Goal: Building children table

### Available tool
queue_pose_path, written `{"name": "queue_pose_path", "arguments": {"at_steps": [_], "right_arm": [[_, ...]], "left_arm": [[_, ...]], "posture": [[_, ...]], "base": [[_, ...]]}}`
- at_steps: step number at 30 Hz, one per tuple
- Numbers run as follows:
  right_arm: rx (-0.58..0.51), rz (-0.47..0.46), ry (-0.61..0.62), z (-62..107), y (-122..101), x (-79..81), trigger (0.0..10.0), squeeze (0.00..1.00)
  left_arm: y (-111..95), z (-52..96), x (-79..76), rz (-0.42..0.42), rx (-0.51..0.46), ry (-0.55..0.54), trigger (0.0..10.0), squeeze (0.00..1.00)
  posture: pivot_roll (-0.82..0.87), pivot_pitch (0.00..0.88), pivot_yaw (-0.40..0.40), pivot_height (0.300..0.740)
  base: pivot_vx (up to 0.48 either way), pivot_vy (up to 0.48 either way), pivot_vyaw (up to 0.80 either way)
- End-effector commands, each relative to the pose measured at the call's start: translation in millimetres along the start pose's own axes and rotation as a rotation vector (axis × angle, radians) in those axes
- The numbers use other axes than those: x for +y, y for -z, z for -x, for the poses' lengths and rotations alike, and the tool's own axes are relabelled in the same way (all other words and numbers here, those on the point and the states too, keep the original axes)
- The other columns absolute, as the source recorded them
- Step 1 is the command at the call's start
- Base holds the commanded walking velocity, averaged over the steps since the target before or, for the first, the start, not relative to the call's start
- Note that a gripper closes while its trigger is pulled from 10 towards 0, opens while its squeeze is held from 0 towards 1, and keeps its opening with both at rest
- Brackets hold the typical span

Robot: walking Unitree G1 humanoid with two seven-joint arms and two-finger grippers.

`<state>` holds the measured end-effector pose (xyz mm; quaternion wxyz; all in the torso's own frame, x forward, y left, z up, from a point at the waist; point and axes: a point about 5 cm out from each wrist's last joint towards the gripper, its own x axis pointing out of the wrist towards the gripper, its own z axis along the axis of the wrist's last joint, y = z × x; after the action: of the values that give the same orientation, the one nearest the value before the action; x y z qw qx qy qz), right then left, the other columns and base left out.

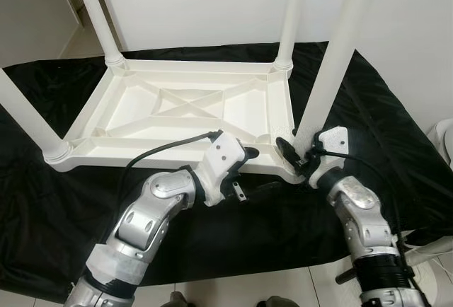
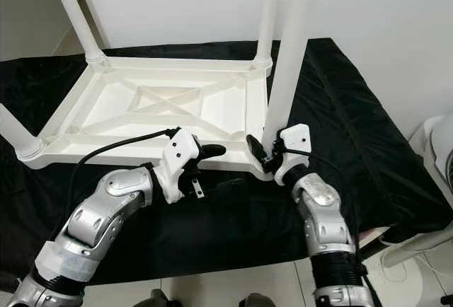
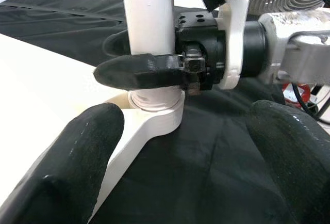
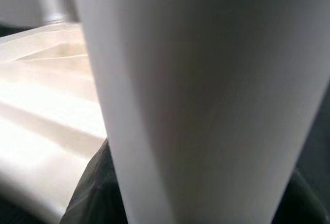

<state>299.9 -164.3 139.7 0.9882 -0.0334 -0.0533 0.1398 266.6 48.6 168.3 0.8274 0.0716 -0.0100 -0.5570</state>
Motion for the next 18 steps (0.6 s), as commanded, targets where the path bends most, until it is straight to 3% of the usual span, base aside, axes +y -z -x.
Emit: {"name": "queue_pose_path", "arguments": {"at_steps": [1, 5, 7, 11, 18], "right_arm": [[0.015, -0.035, 0.174, 4.8, 1.0, -4.9, 10.0, 0.00], [0.011, -0.021, 0.204, 5.7, -0.1, -2.2, 10.0, 0.00], [0.024, -0.037, 0.309, 7.2, 3.3, 7.5, 10.0, 0.00], [0.031, -0.088, 0.390, 6.2, 4.4, 20.6, 10.0, 0.00], [0.019, -0.063, 0.378, 4.9, -0.3, 28.2, 10.0, 0.00]], "left_arm": [[3.8, 1.4, 6.5, -0.018, 0.015, -0.058, 10.0, 0.00], [4.8, 0.7, 8.1, -0.027, 0.018, -0.066, 10.0, 0.00], [5.3, -0.4, 12.4, -0.016, 0.005, -0.101, 10.0, 0.00], [4.8, -1.5, 16.5, -0.002, -0.016, -0.137, 10.0, 0.00], [5.3, -3.3, 21.2, -0.005, -0.021, -0.154, 10.0, 0.00]], "posture": [[-0.16, 0.018, 0.071, 0.740], [-0.16, 0.015, 0.066, 0.740], [-0.16, 0.013, 0.066, 0.740], [-0.16, 0.009, 0.072, 0.740], [-0.17, 0.002, 0.080, 0.740]], "base": [[0.000, 0.000, 0.00], [0.000, 0.000, 0.00], [0.000, 0.000, 0.00], [0.000, 0.000, 0.00], [0.000, 0.000, 0.00]]}}
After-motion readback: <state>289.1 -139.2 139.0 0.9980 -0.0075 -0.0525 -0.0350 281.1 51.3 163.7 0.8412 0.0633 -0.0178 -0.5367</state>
